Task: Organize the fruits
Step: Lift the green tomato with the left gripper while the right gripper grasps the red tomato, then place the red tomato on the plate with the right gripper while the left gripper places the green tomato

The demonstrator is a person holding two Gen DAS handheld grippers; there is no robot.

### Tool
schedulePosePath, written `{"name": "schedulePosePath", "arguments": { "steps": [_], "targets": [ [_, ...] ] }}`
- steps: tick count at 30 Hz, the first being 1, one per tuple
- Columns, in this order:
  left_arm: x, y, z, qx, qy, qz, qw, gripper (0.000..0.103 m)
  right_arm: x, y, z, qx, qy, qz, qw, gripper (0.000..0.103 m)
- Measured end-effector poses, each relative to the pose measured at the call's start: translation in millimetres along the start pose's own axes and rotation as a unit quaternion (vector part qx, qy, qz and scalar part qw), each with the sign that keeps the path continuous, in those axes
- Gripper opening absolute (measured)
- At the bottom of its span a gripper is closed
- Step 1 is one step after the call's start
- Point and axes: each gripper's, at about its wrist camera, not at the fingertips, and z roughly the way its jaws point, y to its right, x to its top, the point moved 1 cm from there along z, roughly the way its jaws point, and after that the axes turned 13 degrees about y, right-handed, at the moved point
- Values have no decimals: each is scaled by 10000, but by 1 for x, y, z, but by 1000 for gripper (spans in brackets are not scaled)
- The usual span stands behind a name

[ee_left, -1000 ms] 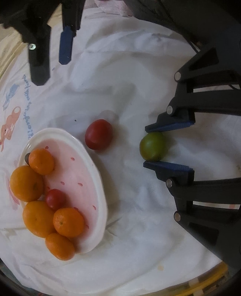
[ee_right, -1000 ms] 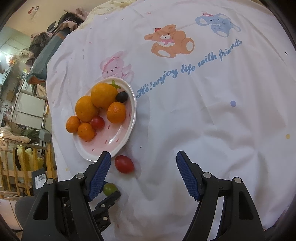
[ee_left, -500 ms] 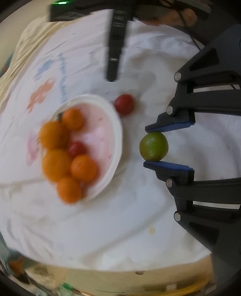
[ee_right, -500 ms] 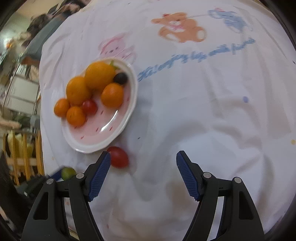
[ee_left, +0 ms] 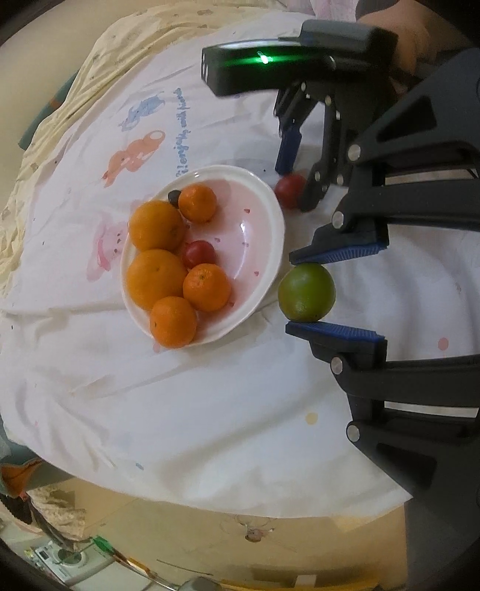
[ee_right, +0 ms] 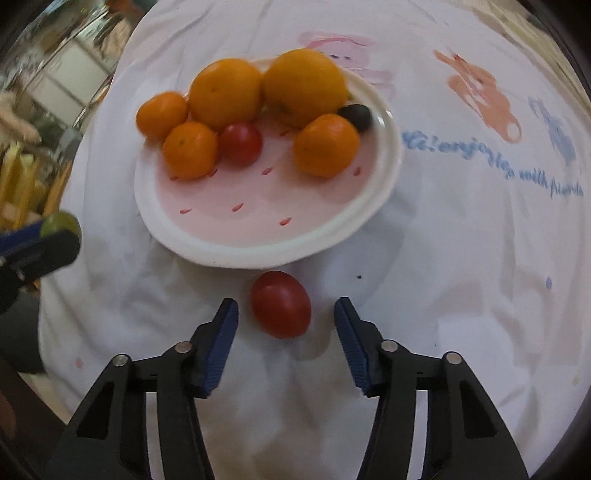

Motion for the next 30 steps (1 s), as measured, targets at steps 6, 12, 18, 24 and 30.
{"name": "schedulePosePath", "arguments": {
  "steps": [6,12,18,24,30],
  "targets": [
    [-3,3,-1,-36,-53,27,10000,26,-4,0,-2,80,-53,7,10000,34],
    [-2,-3,3,4,-106,-64,9999,26,-11,7,-13,317,-169,237,9991,34],
    [-2,-8,4,48,-119,-180,9998,26,-9,22,-45,735,216,773,9941,34],
    [1,-7,7,11,-160,-230,9996,26,25,23,-48,694,624,951,9911,34],
    [4,-9,7,22,-125,-247,9996,26,65,21,-18,598,607,938,9919,34]
  ]
}}
